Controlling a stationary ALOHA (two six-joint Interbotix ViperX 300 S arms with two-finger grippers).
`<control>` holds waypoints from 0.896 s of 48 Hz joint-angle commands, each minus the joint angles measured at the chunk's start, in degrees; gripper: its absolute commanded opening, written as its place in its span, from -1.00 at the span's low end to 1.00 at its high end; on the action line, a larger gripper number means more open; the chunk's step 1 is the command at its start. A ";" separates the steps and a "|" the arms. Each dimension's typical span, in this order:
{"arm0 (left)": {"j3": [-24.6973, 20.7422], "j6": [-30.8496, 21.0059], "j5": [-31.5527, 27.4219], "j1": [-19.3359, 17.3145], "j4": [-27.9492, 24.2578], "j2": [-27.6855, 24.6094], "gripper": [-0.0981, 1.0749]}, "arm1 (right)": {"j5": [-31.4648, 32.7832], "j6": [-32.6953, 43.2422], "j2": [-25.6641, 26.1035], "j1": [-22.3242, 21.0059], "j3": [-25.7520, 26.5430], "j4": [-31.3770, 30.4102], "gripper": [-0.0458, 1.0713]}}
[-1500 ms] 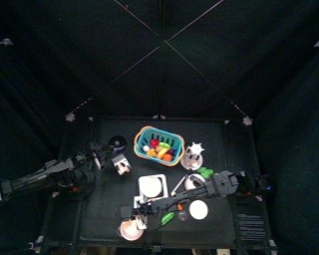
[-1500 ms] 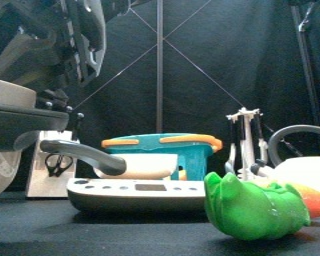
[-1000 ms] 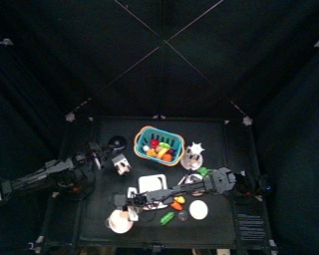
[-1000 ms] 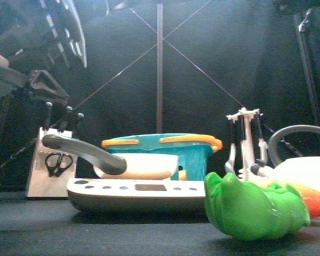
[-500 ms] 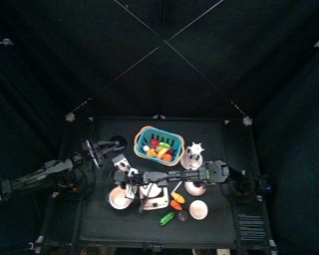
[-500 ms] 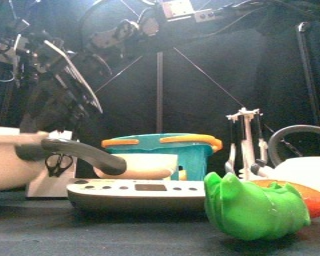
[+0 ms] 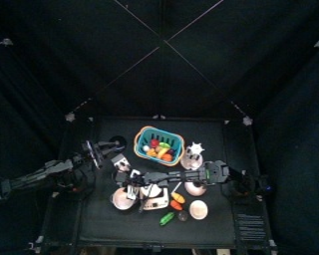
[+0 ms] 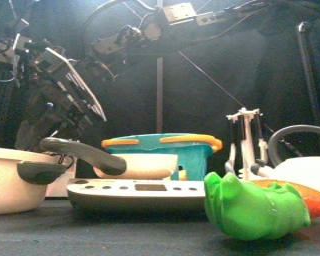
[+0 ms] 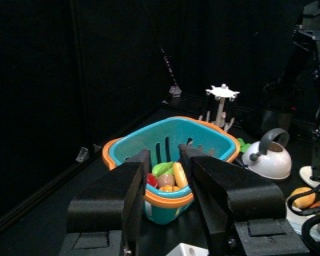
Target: Place pot left of stove
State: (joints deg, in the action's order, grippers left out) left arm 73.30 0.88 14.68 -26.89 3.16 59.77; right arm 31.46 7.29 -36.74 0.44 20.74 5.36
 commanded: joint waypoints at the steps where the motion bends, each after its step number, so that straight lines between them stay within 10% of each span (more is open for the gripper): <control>1: -0.79 0.00 0.18 0.09 -0.18 -0.18 0.42 | -0.44 -0.18 4.13 -0.18 0.70 -0.44 0.60; 25: -1.14 0.00 0.18 2.02 -1.58 -0.18 0.42 | 0.62 0.00 11.87 0.09 -2.72 -2.29 0.62; 43: -1.85 0.00 -0.09 10.11 -4.75 -0.18 0.42 | -7.73 0.09 26.81 -0.35 -23.55 3.43 0.62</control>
State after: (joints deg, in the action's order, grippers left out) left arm 73.21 0.88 14.41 -18.37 -0.62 59.77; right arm 27.25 7.29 -16.52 0.53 1.93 7.03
